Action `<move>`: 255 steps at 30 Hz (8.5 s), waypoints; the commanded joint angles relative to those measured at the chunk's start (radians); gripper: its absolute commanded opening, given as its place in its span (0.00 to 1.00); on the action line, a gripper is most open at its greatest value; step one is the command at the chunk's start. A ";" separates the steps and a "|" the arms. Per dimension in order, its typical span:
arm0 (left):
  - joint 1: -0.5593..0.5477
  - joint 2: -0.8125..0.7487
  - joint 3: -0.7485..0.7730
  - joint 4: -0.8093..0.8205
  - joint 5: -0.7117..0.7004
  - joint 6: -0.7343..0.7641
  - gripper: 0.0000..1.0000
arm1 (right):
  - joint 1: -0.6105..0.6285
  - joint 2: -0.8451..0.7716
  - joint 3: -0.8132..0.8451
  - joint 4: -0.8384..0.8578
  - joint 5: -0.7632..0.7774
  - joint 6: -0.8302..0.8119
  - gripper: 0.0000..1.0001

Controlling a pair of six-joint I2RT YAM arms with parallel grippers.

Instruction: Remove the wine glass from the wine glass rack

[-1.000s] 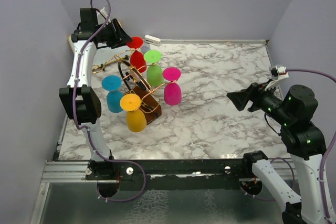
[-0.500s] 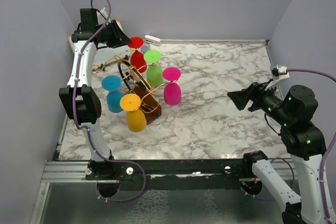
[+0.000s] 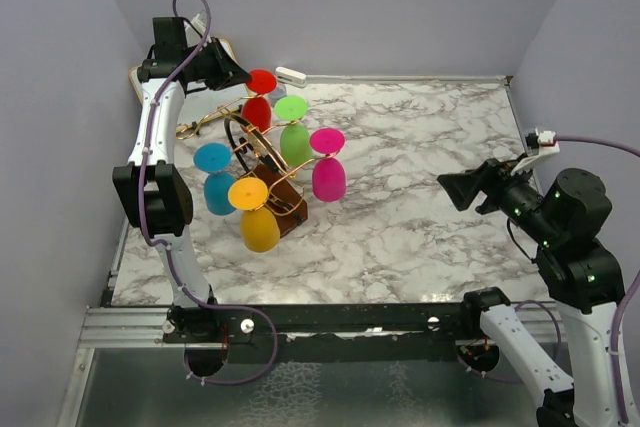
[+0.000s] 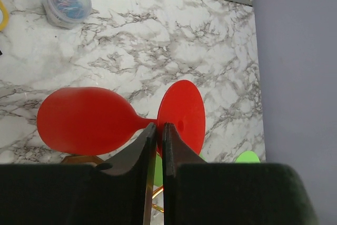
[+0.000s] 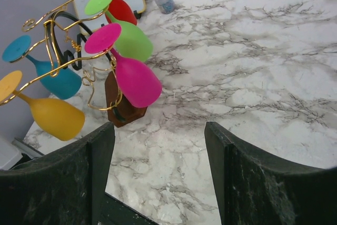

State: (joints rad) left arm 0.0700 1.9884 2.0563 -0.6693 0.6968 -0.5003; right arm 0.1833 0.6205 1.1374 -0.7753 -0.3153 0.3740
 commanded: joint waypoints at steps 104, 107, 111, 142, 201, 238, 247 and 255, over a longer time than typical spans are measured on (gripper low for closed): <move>-0.701 -0.436 -0.193 0.610 0.161 -0.152 0.00 | -0.002 0.413 0.276 0.436 -0.597 0.126 0.62; -0.716 -0.436 -0.194 0.607 0.156 -0.149 0.00 | -0.001 0.416 0.271 0.431 -0.597 0.127 0.57; -0.725 -0.438 -0.196 0.593 0.141 -0.136 0.00 | -0.001 0.417 0.262 0.435 -0.622 0.130 0.34; -0.730 -0.693 -0.595 0.637 -0.012 -0.466 0.61 | 0.149 0.046 -0.276 0.709 -0.151 -1.233 0.01; -0.840 -0.511 -0.377 0.455 -0.345 -0.456 0.00 | 0.206 -0.081 -0.324 0.690 -0.056 -1.174 0.49; -0.840 -0.934 -0.632 0.169 -0.800 -0.047 0.00 | 0.206 0.412 0.416 0.050 -0.381 -0.108 0.52; -0.840 -0.919 -0.642 0.232 -0.726 -0.055 0.00 | 0.206 0.434 0.409 0.071 -0.304 -0.109 0.52; -0.839 -0.921 -0.666 0.253 -0.696 -0.062 0.00 | 0.206 0.471 0.393 0.118 -0.309 -0.071 0.07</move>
State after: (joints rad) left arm -0.7719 1.0790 1.3968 -0.4721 -0.0380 -0.5617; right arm 0.3851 1.0698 1.5406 -0.7074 -0.6422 0.2707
